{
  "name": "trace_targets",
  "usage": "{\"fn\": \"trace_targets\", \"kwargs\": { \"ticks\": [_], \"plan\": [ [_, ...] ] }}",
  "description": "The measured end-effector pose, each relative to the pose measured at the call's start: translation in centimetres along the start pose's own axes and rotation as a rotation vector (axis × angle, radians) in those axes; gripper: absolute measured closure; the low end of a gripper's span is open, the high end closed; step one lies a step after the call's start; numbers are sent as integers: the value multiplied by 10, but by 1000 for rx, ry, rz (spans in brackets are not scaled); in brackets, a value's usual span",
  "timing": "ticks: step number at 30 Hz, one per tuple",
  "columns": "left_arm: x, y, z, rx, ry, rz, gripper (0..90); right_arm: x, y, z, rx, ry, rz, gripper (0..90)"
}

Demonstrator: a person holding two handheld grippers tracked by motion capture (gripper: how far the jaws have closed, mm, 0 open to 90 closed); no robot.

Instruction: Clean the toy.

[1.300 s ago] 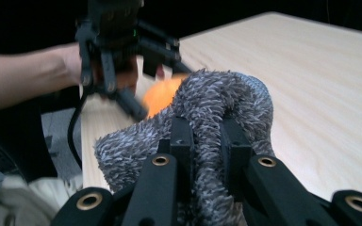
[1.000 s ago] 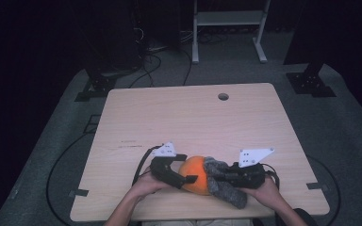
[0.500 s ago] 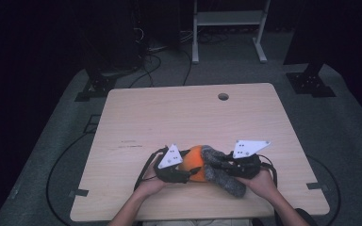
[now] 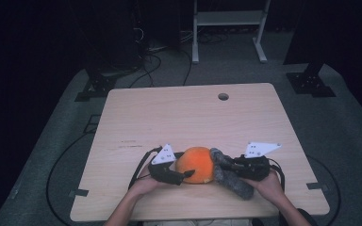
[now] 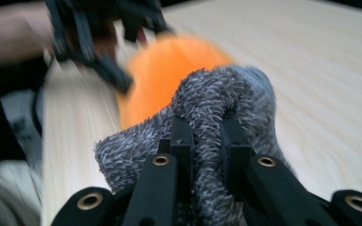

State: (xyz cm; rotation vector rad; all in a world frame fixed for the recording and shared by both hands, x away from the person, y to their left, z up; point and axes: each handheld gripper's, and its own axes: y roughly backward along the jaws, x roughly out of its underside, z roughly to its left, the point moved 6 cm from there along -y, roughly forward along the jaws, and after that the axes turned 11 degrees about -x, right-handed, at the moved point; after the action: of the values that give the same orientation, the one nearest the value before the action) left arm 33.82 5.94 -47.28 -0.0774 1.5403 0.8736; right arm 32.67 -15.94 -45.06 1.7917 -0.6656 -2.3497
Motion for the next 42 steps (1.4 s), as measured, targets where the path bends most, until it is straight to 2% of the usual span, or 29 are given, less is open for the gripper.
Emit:
{"fn": "trace_targets", "kwargs": {
  "ticks": [2, 3, 7, 12, 15, 17, 19, 21, 23, 26, 28, 29, 33, 36, 39, 42],
  "plan": [
    [1, 1, 1, 0, -4, 6, 260, -8, -6, 0, -22, -1, -21, 784],
    [2, 1, 1, 0, -3, 11, 260, -9, -10, -1, -22, 3, -13, 784],
    [7, 4, 4, 12, -4, 23, 260, -1, -16, -6, -22, -12, 15, 784],
    [6, 4, 1, 10, -22, 28, 260, 17, -3, -17, 36, -61, 74, 784],
    [3, 2, -4, 6, -48, 22, 261, 5, 3, -12, 11, -50, -2, 783],
    [2, 1, -6, 5, -67, 22, 262, -3, 1, -9, 2, -32, -11, 783],
    [3, 2, -5, 7, -65, 24, 262, -9, -8, -10, -14, -20, -14, 783],
    [5, 3, -4, 10, -59, 26, 262, -5, -14, -13, -15, -31, 8, 783],
    [5, 3, -3, 15, -52, 24, 261, 0, -13, -18, -20, -64, 11, 783],
    [4, 3, -3, 14, -53, 21, 260, 10, -7, -23, 30, -69, 62, 783],
    [3, 3, -4, 10, -63, 22, 260, 15, -1, -23, 35, -88, 57, 783],
    [1, 3, -6, 5, -72, 21, 260, 13, 1, -21, 30, -84, 46, 783],
    [-3, 1, -12, -8, -113, 18, 265, -10, 1, -3, -6, -17, -10, 783],
    [-5, 2, -16, -13, -141, 20, 266, -24, -10, 4, -18, 39, -1, 782],
    [-3, 2, -15, -6, -132, 19, 267, -20, -19, -1, -27, 27, 24, 783],
    [-2, 2, -13, 0, -120, 14, 268, -11, -17, -9, -35, -21, 3, 783]
  ]
}}
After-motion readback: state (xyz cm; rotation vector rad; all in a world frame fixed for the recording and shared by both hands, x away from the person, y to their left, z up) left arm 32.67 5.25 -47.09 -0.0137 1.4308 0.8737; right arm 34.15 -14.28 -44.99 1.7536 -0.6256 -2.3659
